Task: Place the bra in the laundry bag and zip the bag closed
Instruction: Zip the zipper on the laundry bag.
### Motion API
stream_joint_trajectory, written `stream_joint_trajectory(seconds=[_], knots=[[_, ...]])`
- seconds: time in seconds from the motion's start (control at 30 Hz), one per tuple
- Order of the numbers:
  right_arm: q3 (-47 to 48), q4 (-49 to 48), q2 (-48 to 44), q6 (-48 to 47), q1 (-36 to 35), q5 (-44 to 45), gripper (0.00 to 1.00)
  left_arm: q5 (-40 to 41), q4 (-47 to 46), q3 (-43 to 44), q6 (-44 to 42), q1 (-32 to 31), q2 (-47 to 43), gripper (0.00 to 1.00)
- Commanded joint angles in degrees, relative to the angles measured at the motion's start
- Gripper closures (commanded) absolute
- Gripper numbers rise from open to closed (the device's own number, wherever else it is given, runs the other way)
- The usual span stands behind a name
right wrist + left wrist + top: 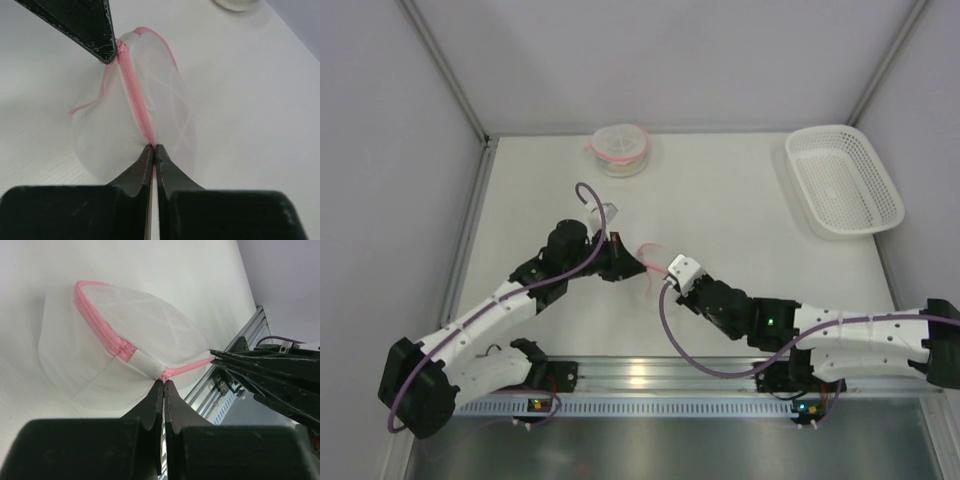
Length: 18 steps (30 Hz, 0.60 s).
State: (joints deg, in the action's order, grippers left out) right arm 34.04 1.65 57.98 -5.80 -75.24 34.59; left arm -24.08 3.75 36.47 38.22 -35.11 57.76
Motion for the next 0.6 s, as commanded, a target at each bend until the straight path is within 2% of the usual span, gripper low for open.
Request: stream_joint_trajectory(seconds=[0.0,0.2,0.37,0.47,0.57], knots=[[-1.70,0.37,-2.86,0.88,-0.08,3.20,1.00,5.70,3.54,2.20,-4.20,1.62,-0.37,1.00],[-3.02,-0.33,-6.21,0.62,0.01,4.44,1.00,5.54,6.54,3.61,-6.75,3.38,-1.77,1.00],[0.66,0.37,-3.22,0.53,0.10,8.72,1.00,4.03,6.62,6.33,-8.24,3.47,-1.24,1.00],[5.23,2.73,-1.64,0.62,2.28,10.06,1.00,7.97,9.42,8.52,-10.96,3.56,-0.45,1.00],[9.63,5.45,-2.08,0.71,8.78,4.73,1.00,8.09,11.98,10.81,-13.33,4.61,0.51,1.00]])
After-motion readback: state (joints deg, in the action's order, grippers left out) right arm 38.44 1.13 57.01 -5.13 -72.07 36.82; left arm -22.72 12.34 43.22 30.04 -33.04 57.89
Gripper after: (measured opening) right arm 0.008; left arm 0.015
